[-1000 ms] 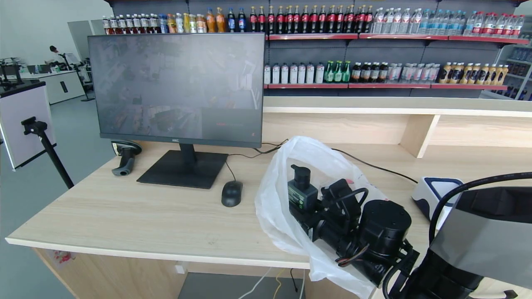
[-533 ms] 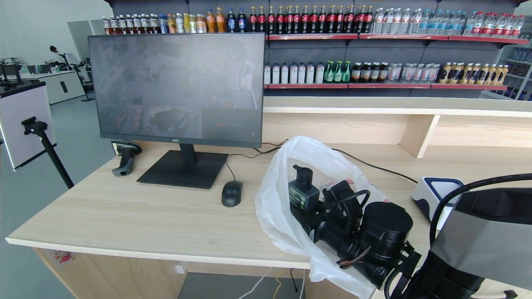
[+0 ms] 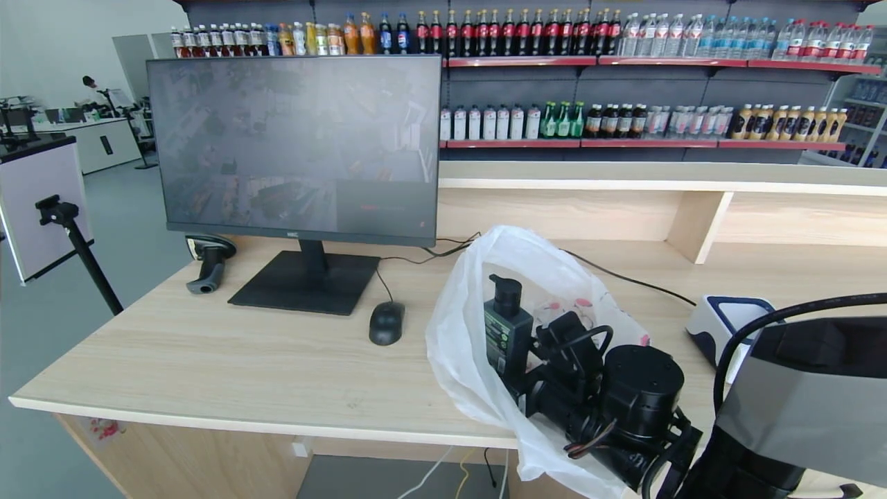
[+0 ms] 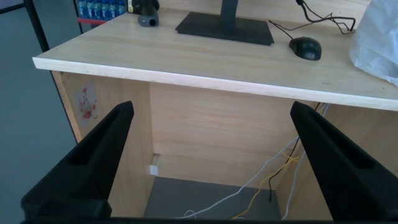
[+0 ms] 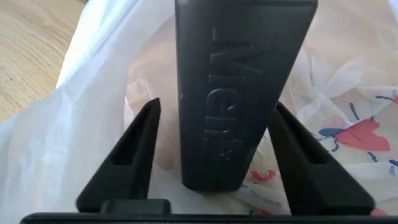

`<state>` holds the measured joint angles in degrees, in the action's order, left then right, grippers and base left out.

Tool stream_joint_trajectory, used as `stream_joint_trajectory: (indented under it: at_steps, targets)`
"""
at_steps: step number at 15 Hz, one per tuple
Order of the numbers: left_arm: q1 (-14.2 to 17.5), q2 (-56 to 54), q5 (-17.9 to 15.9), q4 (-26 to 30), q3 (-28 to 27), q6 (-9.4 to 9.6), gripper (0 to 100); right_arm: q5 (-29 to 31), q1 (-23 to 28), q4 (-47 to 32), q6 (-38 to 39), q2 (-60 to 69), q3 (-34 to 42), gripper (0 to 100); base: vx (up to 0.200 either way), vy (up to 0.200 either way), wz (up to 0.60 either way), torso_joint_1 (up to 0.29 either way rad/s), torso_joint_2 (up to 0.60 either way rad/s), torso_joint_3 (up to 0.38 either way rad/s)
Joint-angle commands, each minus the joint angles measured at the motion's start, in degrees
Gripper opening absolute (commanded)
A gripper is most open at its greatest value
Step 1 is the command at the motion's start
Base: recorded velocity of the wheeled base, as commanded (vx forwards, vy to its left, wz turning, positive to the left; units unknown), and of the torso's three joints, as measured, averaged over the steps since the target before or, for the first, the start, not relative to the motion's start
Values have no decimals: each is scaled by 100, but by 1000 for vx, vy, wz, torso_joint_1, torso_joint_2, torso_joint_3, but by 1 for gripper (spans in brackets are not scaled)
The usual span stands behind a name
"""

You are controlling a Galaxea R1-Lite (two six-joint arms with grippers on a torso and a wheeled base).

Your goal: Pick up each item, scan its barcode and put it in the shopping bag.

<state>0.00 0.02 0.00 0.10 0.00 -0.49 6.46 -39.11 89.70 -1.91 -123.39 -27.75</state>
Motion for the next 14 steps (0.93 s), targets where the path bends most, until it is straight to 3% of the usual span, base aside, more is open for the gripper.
stream_joint_trajectory:
  at_steps: [1,10,14]
  targets:
    - [0,-2,0,-1,0,-4,100,4,-9,30,33,43,-47,100,0,0,0,0,0,0]
    - [0,-2,0,-1,0,22,100,4,44,30,24,738,270,100,0,0,0,0,0,0]
    - [0,-2,0,-1,0,31,100,13,-326,30,33,870,472,100,0,0,0,0,0,0]
